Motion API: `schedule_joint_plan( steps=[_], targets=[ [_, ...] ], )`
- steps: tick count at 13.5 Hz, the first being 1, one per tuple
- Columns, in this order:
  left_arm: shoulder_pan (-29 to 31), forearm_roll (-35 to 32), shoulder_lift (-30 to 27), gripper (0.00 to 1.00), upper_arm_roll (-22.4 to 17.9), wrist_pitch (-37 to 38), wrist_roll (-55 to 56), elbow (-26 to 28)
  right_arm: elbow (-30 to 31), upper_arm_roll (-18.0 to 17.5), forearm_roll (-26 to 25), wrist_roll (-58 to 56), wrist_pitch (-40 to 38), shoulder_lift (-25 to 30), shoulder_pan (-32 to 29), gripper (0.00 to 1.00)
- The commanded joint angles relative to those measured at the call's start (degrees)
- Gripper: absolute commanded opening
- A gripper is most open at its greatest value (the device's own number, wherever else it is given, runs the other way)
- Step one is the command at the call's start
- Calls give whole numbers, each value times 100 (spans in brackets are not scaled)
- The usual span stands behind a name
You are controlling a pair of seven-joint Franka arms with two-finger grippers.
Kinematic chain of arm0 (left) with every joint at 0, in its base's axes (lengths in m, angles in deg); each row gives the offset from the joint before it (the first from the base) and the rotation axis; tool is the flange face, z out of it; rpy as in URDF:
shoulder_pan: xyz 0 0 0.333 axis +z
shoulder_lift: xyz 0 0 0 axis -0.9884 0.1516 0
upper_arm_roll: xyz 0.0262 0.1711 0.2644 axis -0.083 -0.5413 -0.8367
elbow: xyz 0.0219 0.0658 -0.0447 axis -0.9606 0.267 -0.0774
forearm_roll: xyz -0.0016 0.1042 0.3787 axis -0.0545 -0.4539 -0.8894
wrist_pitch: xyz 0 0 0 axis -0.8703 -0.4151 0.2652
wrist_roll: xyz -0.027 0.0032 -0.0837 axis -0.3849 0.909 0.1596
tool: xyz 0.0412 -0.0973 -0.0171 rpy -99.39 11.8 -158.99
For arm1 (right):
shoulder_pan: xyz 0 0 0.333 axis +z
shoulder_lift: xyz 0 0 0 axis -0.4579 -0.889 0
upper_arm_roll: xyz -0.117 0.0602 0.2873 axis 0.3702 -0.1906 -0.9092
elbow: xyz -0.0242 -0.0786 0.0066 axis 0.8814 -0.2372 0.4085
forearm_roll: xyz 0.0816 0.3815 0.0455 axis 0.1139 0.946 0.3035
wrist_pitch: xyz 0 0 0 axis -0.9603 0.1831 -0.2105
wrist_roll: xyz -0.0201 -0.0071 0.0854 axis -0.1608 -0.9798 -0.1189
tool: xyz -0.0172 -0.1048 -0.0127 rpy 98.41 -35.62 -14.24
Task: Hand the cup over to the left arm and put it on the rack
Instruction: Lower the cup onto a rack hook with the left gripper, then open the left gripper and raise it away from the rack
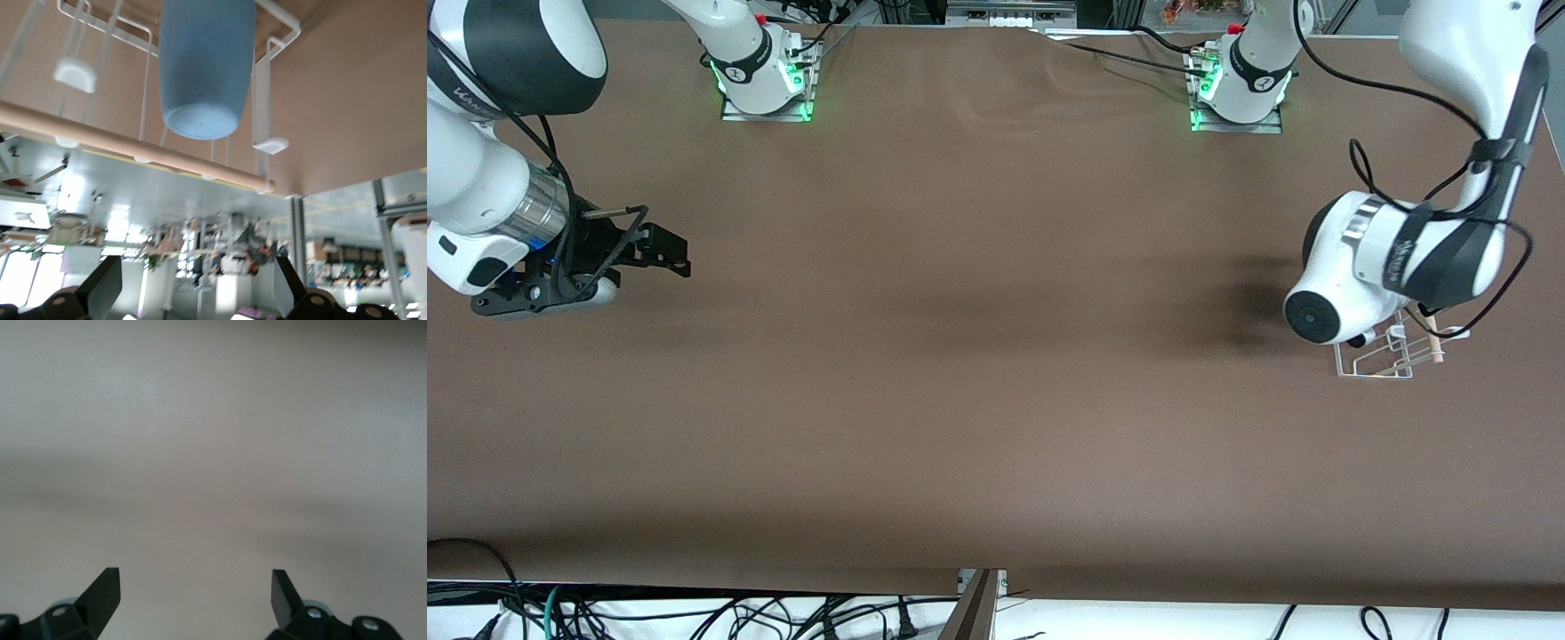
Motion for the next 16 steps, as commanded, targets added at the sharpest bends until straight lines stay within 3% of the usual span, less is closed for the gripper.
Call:
schedule_joint_plan(
  steps=[1, 3, 6, 9, 13, 16],
  targets=[
    [-26, 732, -67, 100, 96, 359, 585, -844, -136, 4, -25, 1, -42, -46, 11, 100],
    [0, 1487, -67, 100, 61, 464, 1043, -1450, -136, -5, -60, -17, -42, -46, 20, 100],
    [44, 2446, -76, 100, 35, 571, 1736, -2268, -136, -13, -577, 9, -33, -46, 282, 100],
    [-79, 2781, -470, 100, -97, 300, 2284, -2508, -136, -13, -737, 27, 2, -55, 371, 100],
    [-632, 4870, -1498, 100, -1755, -998, 2337, -1606, -136, -5, -798, -16, 195, -64, 363, 100],
    [-668, 5182, -2332, 100, -2092, -2599, 2538, -113, -136, -5, -860, 10, 230, -90, 380, 100]
  ],
)
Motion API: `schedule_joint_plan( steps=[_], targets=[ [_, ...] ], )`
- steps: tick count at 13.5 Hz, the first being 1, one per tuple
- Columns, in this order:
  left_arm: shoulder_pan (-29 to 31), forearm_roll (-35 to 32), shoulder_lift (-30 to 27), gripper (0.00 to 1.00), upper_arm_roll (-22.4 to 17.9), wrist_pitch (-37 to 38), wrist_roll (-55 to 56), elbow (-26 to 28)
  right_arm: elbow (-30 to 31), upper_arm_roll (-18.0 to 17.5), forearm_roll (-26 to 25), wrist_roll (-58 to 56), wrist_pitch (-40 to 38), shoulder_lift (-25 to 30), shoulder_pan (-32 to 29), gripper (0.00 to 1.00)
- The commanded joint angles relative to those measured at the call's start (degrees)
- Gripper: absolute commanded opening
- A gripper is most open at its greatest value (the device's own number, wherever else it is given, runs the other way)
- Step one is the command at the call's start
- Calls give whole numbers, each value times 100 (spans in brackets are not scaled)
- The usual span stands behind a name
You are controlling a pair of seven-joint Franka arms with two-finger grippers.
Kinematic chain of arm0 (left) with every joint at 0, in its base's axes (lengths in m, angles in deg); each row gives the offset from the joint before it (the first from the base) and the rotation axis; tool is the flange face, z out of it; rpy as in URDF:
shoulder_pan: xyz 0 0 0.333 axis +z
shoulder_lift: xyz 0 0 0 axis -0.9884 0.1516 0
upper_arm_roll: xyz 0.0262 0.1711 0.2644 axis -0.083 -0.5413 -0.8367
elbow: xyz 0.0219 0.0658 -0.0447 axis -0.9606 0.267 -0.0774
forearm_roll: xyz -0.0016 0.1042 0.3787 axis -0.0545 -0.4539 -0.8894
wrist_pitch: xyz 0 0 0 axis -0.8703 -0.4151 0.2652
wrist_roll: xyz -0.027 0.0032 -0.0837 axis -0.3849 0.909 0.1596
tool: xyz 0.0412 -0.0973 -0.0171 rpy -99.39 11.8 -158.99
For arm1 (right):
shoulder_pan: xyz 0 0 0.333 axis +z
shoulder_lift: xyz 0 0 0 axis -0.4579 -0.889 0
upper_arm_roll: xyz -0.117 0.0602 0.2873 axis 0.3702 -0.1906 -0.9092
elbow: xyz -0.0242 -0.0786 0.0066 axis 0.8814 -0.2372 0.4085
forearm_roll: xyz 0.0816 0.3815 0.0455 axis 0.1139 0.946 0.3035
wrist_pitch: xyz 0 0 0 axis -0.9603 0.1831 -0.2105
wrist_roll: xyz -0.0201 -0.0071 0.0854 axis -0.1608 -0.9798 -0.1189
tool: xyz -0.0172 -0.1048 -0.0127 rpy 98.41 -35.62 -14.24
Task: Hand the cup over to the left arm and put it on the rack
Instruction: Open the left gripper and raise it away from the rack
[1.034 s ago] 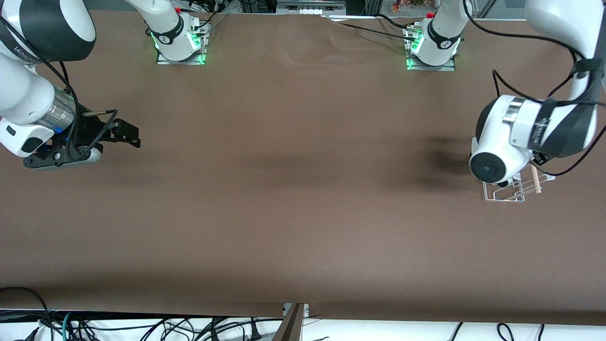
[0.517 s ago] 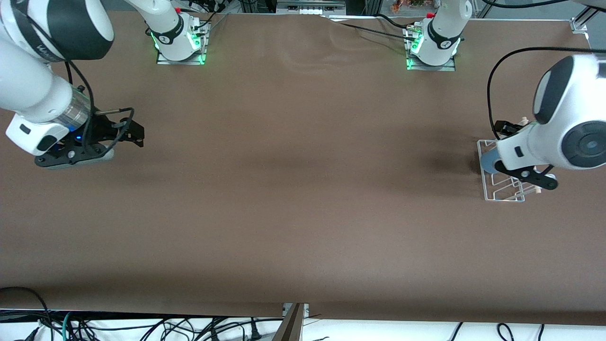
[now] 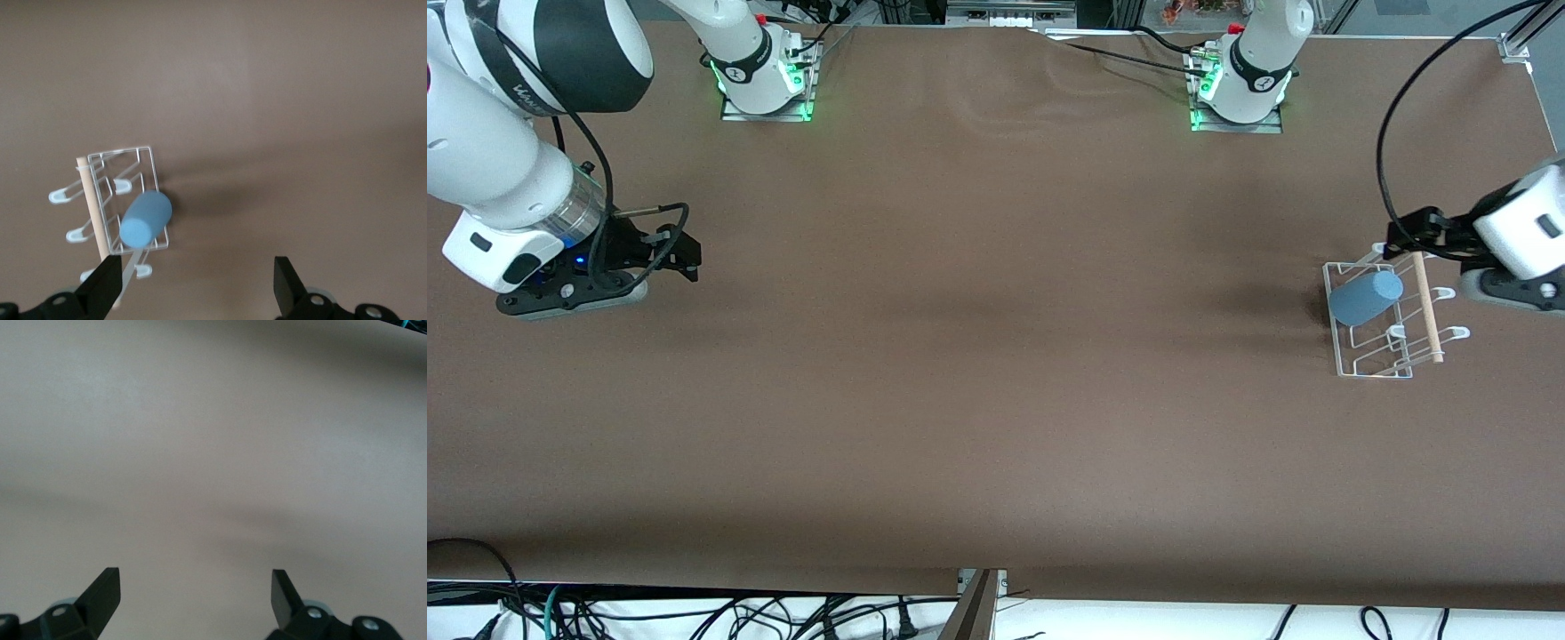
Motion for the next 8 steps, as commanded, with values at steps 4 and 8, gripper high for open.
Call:
schedule_joint_plan(
  steps=[4, 8],
  targets=[
    [-230, 35, -957, 100, -198, -782, 415, 1480, -132, -7, -86, 12, 4, -66, 12, 100],
    [-274, 26, -957, 100, -207, -774, 415, 1480, -132, -7, -104, 12, 12, -66, 12, 100]
  ],
)
